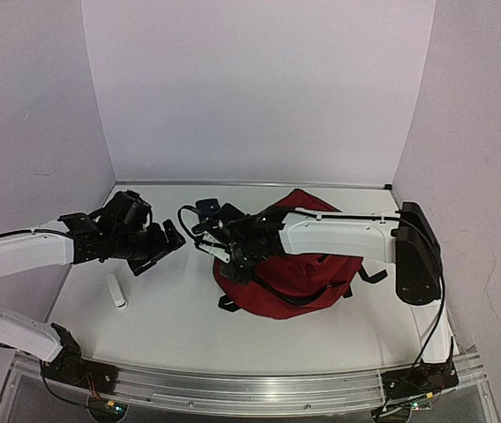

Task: Pack the student bag
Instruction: Adjust the student bag at the center of the board.

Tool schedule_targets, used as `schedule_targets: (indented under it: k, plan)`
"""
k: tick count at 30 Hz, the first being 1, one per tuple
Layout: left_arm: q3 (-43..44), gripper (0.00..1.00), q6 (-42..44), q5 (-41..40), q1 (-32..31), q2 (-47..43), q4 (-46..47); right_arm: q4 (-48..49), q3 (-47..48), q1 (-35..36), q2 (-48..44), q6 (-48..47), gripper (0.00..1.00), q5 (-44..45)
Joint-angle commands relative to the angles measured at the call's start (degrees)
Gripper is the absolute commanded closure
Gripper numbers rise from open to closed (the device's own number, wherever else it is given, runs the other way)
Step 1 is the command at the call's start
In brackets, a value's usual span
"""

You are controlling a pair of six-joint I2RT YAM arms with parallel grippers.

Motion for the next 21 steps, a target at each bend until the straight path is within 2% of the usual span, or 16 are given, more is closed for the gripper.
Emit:
schedule_targets:
  k: [1,3,8,13,17,21]
  plan:
    - [1.28,0.02,2.14,0.78,0.33,2.9,2.16,1.89,0.78,-3.75,-5.31,7.41,0.73,-11.91]
    - [1.89,0.02,3.11,0.95,0.35,4.56,3.21,1.94,-0.46,-6.75,-5.98,10.51,0.78,-18.51]
    - [3.0,0.06,2.93,2.35,0.34,9.05,8.01,3.67,-5.06,-13.89,-7.33,16.94,0.98,-33.1]
    - [5.8,0.11,3.94,4.53,0.02,14.38,11.37,16.13,-15.15,-19.48,-12.86,26.53,1.0,-45.86]
    - [9.24,0.15,5.74,3.16,-1.97,18.44,11.75,27.85,-22.28,-22.8,-16.22,35.42,1.0,-51.08]
    - [15.35,0.2,7.27,-0.1,-4.85,23.58,7.71,39.6,-29.37,-26.79,-18.92,43.95,1.0,-53.27]
